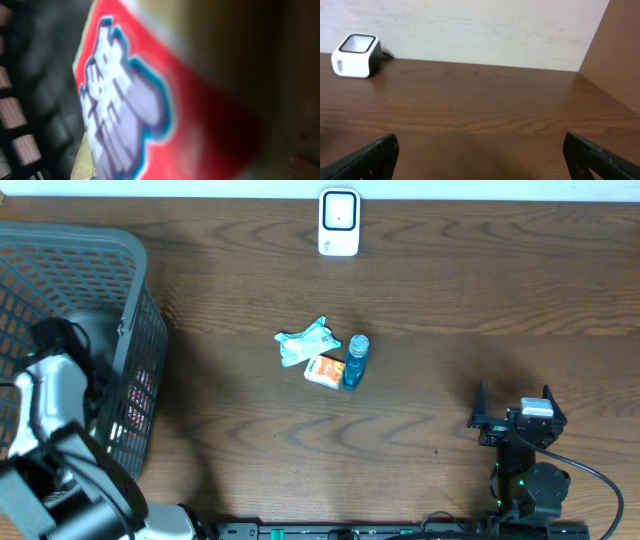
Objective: Scan the item barcode
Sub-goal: 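Reach the left gripper into the basket and grasp the cream snack bag, then lift the snack bag with the left gripper toward the scanner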
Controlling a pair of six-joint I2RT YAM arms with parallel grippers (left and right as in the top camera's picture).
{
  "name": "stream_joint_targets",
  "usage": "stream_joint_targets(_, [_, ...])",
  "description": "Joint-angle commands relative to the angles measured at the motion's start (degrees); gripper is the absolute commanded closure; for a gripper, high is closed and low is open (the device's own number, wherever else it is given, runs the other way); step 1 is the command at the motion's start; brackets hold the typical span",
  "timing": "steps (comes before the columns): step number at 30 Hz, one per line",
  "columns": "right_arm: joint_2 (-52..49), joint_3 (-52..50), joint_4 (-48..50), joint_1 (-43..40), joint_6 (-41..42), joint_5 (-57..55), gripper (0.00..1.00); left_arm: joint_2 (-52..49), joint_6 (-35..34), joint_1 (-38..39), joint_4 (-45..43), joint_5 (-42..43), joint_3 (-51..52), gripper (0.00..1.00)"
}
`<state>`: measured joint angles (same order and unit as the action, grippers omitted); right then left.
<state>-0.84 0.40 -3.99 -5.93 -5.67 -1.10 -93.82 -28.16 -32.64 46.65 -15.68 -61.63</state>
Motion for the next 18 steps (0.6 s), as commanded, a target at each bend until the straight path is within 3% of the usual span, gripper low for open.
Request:
stream_joint_targets(1, [0.20,-0.09,-0.17,-0.39,-0.63,-0.26,0.01,10.05,0.94,-1.49,0.22,-0.26,-7.08,0.93])
stream_joint_targets(7, [0.20,-0.09,-0.17,-0.39,-0.63,-0.26,0.01,22.64,0.37,-1.57,-1.09,0.31,-8.87,0.92])
stream_joint_targets(11, [0.20,-0.09,-0.17,-0.39,-0.63,-0.26,0.01,28.83,0.07,-1.57,-2.12,5.55,-8.85,0.92])
stream_joint_targets(14, [0.20,-0.09,-0.17,-0.39,-0.61,-0.26,0.01,32.54,0.07,-1.57,-4.39,12.68,-8.87,0.92])
stream_joint_targets(18, [0.20,-0.09,-0.17,-0.39,-0.63,-0.26,0.01,36.85,2.14,-1.40,-11.58,34.05,-8.87,0.93])
